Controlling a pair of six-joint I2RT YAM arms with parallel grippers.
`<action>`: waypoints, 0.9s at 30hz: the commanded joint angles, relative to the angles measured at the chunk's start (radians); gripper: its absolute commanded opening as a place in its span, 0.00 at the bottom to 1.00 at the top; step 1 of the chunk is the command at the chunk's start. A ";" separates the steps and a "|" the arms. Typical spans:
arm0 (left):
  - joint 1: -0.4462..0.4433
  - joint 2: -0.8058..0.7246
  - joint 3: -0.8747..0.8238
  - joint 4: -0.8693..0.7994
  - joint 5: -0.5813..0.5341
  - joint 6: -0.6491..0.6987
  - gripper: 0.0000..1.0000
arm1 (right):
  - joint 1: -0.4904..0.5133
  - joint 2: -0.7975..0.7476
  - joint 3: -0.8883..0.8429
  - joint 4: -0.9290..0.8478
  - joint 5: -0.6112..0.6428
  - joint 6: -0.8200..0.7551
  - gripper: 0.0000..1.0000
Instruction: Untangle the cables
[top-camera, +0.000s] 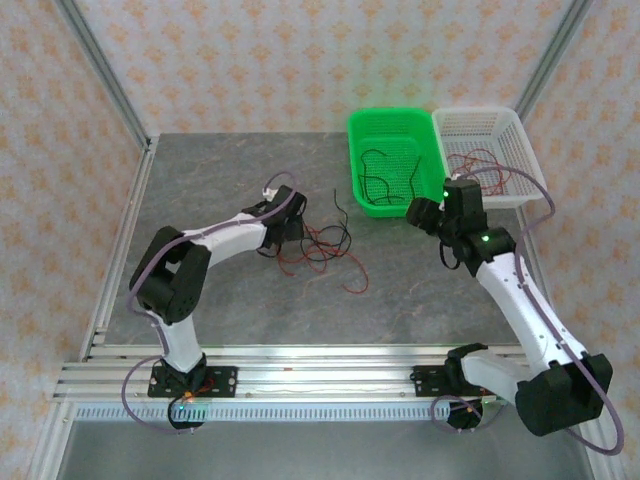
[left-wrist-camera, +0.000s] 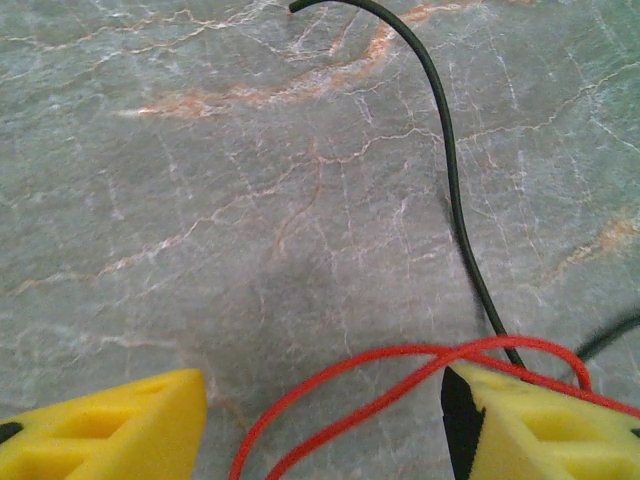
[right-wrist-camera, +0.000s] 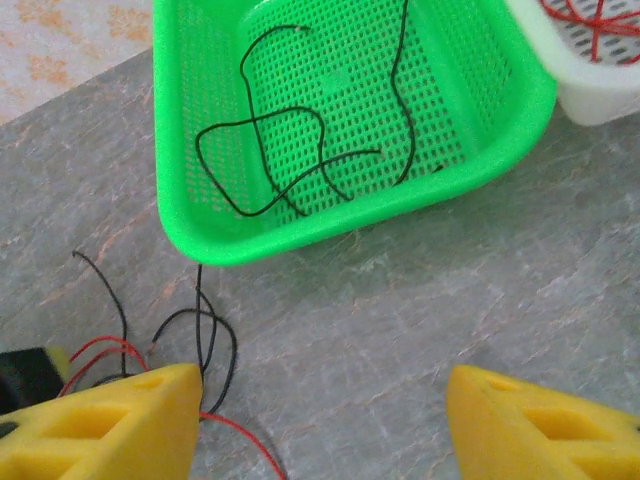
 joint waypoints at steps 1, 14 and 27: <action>0.013 0.047 0.052 -0.021 -0.018 0.033 0.64 | 0.017 -0.029 -0.028 0.038 0.008 0.051 0.65; 0.024 0.146 0.084 -0.037 -0.033 0.054 0.53 | 0.021 -0.081 -0.069 0.022 0.025 0.065 0.64; 0.023 -0.026 -0.066 -0.042 0.064 0.025 0.53 | 0.020 -0.114 -0.056 -0.017 0.056 0.062 0.64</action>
